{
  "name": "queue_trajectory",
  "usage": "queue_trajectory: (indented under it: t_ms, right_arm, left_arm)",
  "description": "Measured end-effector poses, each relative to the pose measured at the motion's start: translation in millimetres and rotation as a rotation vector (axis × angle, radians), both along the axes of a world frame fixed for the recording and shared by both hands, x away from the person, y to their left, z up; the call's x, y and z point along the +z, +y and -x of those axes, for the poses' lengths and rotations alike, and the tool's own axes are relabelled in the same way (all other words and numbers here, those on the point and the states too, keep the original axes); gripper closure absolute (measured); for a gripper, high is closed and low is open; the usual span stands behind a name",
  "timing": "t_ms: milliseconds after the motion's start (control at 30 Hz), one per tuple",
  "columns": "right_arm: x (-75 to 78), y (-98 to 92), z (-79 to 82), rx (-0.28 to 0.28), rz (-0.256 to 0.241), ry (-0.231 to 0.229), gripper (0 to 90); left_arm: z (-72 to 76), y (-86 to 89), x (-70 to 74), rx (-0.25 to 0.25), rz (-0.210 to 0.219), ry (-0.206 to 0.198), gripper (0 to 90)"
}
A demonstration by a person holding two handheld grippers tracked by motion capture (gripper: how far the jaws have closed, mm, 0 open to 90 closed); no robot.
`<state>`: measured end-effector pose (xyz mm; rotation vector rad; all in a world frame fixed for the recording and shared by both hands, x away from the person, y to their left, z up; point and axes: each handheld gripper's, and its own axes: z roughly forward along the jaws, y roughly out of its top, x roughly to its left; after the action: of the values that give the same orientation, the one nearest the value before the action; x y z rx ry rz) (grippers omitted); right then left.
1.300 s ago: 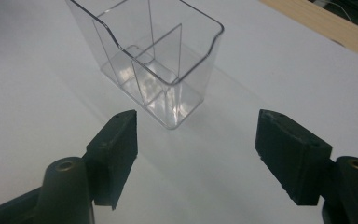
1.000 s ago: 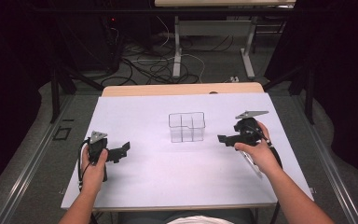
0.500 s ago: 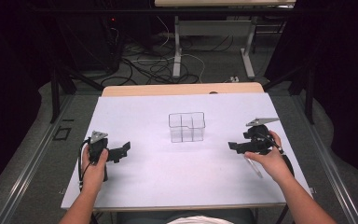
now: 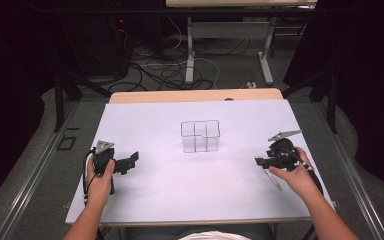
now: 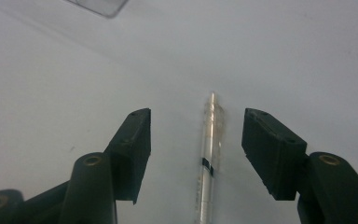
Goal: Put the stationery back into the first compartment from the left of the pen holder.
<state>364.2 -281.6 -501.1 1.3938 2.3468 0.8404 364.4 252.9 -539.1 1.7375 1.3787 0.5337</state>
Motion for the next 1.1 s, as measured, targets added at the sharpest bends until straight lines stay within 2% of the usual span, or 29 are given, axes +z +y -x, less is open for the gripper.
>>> queue_trajectory:
  t_ms: [100,167,200,267,300,367,567,633,733,867,900,933,1000,1067,1100]
  right_arm:
    - [-2.9,-2.2,-1.1,-0.006,0.007,0.046,47.7]
    - [-5.5,-3.3,-1.9,-0.009,0.027,0.056,52.2]
    - [-6.5,-3.1,-1.8,-0.027,0.034,0.070,54.8]
    - [-7.4,-3.8,-2.2,-0.033,0.034,0.084,55.9]
    - [-8.4,-3.5,-2.1,-0.056,0.021,0.116,60.4]
    - [-9.1,-4.2,-2.1,-0.055,0.025,0.127,62.6]
    - [-12.2,-5.7,-1.7,-0.098,0.051,0.168,70.1]
    - [-12.5,-6.1,-1.6,-0.099,0.051,0.172,70.8]
    - [-14.0,-6.9,-0.3,-0.095,0.068,0.211,72.9]
    - [-17.5,-6.5,0.3,-0.081,0.080,0.233,73.0]
    - [-17.6,-5.6,1.2,-0.096,0.088,0.244,73.0]
    - [-18.3,-6.7,1.0,-0.075,0.095,0.239,72.9]
    - [-18.7,-6.2,1.7,-0.085,0.094,0.248,73.0]
    - [-19.4,-8.3,2.6,-0.071,0.098,0.250,73.3]
    - [-19.9,-7.7,3.2,-0.087,0.100,0.257,73.3]
  left_arm:
    - [-0.3,-0.6,-0.7,0.001,0.004,-0.003,0.2]
    - [-0.6,-0.9,-1.1,0.003,0.002,0.001,0.2]
    - [-0.6,-0.9,-1.1,0.003,0.002,0.001,0.2]
    - [-0.7,-0.9,-1.2,0.002,0.003,0.001,0.1]
    - [-0.7,-0.8,-1.1,0.001,0.003,0.001,0.2]
    - [-0.7,-0.5,-0.9,-0.002,0.005,0.000,0.2]
    - [-0.9,-0.3,-1.0,-0.002,0.006,0.000,0.2]
    - [-0.9,-0.3,-1.0,-0.004,0.006,0.001,0.2]
    - [-1.1,-0.2,-1.1,-0.004,0.005,0.003,0.2]
    - [-1.0,-0.2,-0.6,-0.007,0.001,0.003,0.2]
    - [-1.0,-0.2,-0.4,-0.009,0.000,0.003,0.2]
    - [-1.2,-0.5,-0.4,-0.008,-0.001,0.001,0.2]
    - [-1.7,-0.8,-0.1,-0.010,-0.002,0.001,0.2]
    - [-3.2,-2.3,0.1,-0.014,0.000,0.000,0.2]
    - [-3.2,-2.3,0.1,-0.014,0.000,0.000,0.2]
